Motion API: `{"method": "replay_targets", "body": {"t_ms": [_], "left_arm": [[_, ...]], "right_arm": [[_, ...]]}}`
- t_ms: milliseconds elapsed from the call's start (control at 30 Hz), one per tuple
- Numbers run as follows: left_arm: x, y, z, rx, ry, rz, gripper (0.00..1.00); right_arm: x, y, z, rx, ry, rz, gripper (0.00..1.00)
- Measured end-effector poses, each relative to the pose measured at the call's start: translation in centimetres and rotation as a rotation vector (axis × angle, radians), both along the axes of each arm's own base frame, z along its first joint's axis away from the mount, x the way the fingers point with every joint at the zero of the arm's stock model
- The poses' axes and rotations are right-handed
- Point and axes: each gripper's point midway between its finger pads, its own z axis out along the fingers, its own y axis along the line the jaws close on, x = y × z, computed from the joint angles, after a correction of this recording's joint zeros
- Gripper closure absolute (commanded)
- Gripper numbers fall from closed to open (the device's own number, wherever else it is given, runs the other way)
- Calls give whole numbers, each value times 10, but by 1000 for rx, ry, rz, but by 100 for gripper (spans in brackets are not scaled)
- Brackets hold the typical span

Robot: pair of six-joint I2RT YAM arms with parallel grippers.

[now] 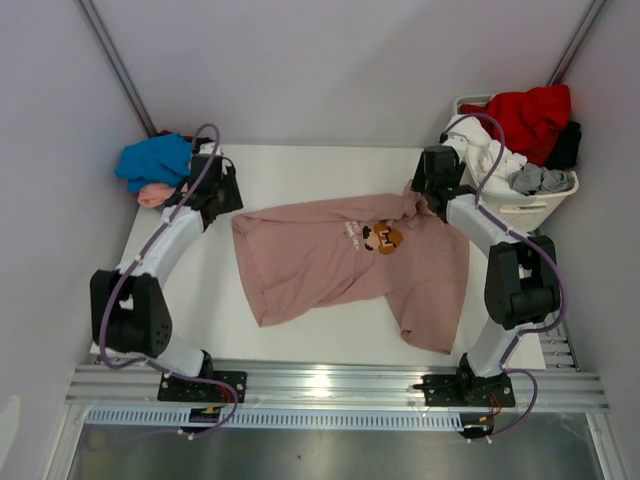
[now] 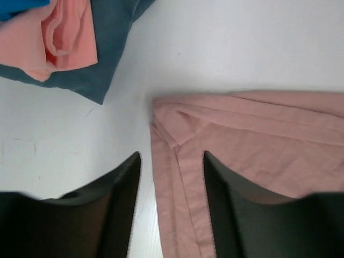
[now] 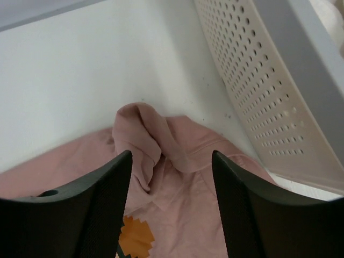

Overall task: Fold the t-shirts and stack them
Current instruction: Flatten out the tshirt

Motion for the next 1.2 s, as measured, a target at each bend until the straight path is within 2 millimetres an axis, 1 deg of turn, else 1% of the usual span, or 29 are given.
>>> {"method": "replay_targets", "body": {"t_ms": [33,100,200,267,300,367,400,433,500,600,700,767,867,933,1000,1067,1133,1200], "left_arm": [[-8,-3,3,-19,-16,-15,37],[-22,-10,17,-52,-78,-38,36],[-38,-24,52,-93,-204,-84,32],[-49,-34,75,-124,-279,-107,32],[-55,-39,83,-139,-304,-118,32],[-67,-49,91,-168,-328,-135,32],[-74,-54,90,-189,-331,-142,32],[-82,-60,86,-210,-322,-150,32],[-103,-70,68,-247,-277,-162,32],[-141,-84,30,-285,-170,-179,32],[-175,-87,-6,-320,-87,-168,32],[-197,-83,-34,-344,-33,-139,33],[-216,-80,-60,-372,22,-105,34],[-224,-84,-72,-392,54,-104,35],[-230,-91,-79,-409,74,-120,35],[-234,-100,-82,-422,84,-145,36],[-235,-108,-86,-432,94,-167,36],[-236,-113,-90,-439,102,-180,37]], "right_arm": [[0,2,0,-4,-1,4,34],[-2,7,1,-12,-2,18,34],[-7,12,2,-18,-5,35,33],[-12,15,4,-16,-7,46,33],[-14,16,6,-14,-9,49,33],[-16,20,11,-9,-19,57,34],[-17,22,14,-6,-23,58,34],[-18,24,16,-2,-26,58,35],[-23,30,20,6,-33,64,36],[-37,41,23,23,-35,76,36],[-55,50,24,44,-34,86,37],[-68,54,25,62,-39,94,37],[-84,58,30,101,-55,102,38],[-94,64,32,142,-66,116,39],[-104,72,33,186,-73,141,39],[-118,85,30,241,-86,192,39],[-133,98,23,300,-95,249,39],[-148,106,11,342,-82,295,39]]}}
